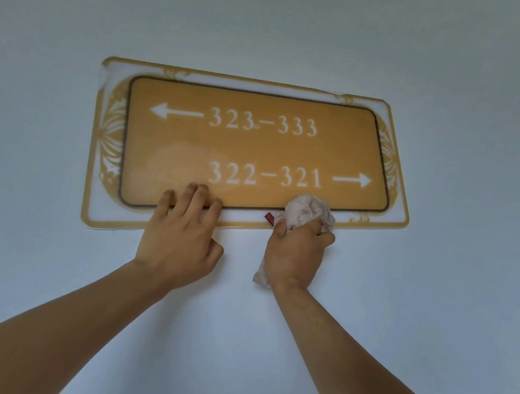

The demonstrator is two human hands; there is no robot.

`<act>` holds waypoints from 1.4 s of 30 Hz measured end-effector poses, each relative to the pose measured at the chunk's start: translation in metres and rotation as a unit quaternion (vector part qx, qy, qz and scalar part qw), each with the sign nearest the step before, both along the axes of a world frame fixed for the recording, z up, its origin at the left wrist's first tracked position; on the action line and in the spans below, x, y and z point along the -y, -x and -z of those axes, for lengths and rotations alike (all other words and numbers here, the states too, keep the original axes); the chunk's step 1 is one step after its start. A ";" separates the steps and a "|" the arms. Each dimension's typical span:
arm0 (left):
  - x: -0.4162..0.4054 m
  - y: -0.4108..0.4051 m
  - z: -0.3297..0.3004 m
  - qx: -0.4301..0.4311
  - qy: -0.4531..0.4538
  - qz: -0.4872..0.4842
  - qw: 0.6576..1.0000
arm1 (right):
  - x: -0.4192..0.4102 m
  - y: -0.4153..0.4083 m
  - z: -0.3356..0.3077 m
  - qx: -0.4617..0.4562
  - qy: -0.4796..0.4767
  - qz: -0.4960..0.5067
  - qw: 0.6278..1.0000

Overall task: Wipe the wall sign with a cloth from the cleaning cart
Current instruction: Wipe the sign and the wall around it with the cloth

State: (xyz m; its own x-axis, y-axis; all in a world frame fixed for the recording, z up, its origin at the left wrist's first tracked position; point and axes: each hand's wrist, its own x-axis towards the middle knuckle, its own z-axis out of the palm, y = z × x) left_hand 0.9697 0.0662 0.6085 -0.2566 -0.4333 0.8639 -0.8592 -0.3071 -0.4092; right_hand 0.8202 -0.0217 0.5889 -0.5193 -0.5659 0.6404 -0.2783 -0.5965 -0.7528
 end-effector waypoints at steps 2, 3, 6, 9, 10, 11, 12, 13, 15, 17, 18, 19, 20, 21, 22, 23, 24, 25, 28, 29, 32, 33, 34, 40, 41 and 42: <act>-0.006 -0.009 0.001 -0.007 0.001 -0.004 1.000 | -0.006 -0.010 -0.001 0.003 -0.004 0.003 1.000; -0.009 -0.013 0.001 -0.011 0.005 -0.007 1.000 | -0.008 -0.015 -0.001 0.004 -0.003 0.004 1.000; -0.018 -0.028 0.003 -0.021 0.010 -0.010 1.000 | -0.018 -0.033 0.001 -0.002 0.003 0.001 1.000; -0.030 -0.048 0.006 -0.030 0.013 -0.012 0.999 | -0.031 -0.055 0.003 -0.009 0.009 -0.007 1.000; -0.033 -0.054 0.008 -0.033 0.015 -0.014 0.999 | -0.034 -0.062 0.003 -0.012 0.010 -0.007 1.000; -0.038 -0.061 0.010 -0.035 0.014 -0.016 0.999 | -0.039 -0.070 0.003 -0.013 0.012 -0.009 1.000; -0.042 -0.066 0.011 -0.037 0.012 -0.016 0.999 | -0.043 -0.077 0.003 -0.014 0.013 -0.011 1.000; -0.045 -0.072 0.013 -0.039 0.010 -0.016 0.999 | -0.048 -0.084 0.004 -0.016 0.015 -0.014 1.000; -0.054 -0.084 0.015 -0.043 0.008 -0.017 0.999 | -0.058 -0.100 0.004 -0.018 0.018 -0.017 1.000; -0.062 -0.094 0.017 -0.043 0.005 -0.022 0.999 | -0.066 -0.112 0.004 -0.020 0.018 -0.021 0.999; -0.067 -0.103 0.018 -0.045 0.004 -0.026 0.999 | -0.071 -0.121 0.004 -0.020 0.017 -0.023 0.999; -0.070 -0.108 0.019 -0.046 0.003 -0.027 0.999 | -0.074 -0.126 0.004 -0.022 0.016 -0.026 0.999; -0.073 -0.114 0.020 -0.048 0.001 -0.029 0.998 | -0.077 -0.131 0.004 -0.023 0.016 -0.030 0.999; -0.077 -0.120 0.020 -0.050 -0.001 -0.030 0.998 | -0.082 -0.139 0.003 -0.025 0.016 -0.033 0.999; -0.080 -0.125 0.021 -0.053 -0.004 -0.030 0.998 | -0.086 -0.146 0.003 -0.026 0.017 -0.037 0.999; -0.083 -0.130 0.022 -0.054 -0.006 -0.027 0.998 | -0.091 -0.153 0.003 -0.026 0.018 -0.041 0.999; -0.085 -0.134 0.022 -0.055 -0.007 -0.025 0.998 | -0.095 -0.159 0.003 -0.027 0.020 -0.044 0.998; -0.088 -0.138 0.022 -0.056 -0.008 -0.024 0.998 | -0.099 -0.166 0.003 -0.027 0.021 -0.046 0.998; -0.095 -0.152 0.023 -0.062 -0.007 -0.024 0.998 | -0.109 -0.183 0.003 -0.032 0.026 -0.047 0.998; -0.097 -0.156 0.023 -0.064 -0.006 -0.023 0.998 | -0.111 -0.188 0.004 -0.035 0.028 -0.046 0.998; -0.102 -0.166 0.023 -0.070 -0.003 -0.017 0.997 | -0.119 -0.202 0.004 -0.037 0.033 -0.047 0.998; -0.103 -0.170 0.023 -0.070 -0.003 -0.017 0.997 | -0.122 -0.207 0.004 -0.034 0.033 -0.048 0.998; -0.105 -0.173 0.023 -0.069 -0.004 -0.018 0.997 | -0.124 -0.210 0.003 -0.032 0.032 -0.049 0.998; -0.116 -0.189 0.018 -0.066 -0.003 -0.022 0.998 | -0.137 -0.230 0.004 -0.046 0.033 -0.046 0.997; -0.118 -0.192 0.019 -0.067 -0.002 -0.023 0.998 | -0.139 -0.234 0.004 -0.049 0.033 -0.047 0.997; -0.120 -0.194 0.019 -0.067 -0.003 -0.023 0.998 | -0.142 -0.239 0.004 -0.051 0.032 -0.050 0.997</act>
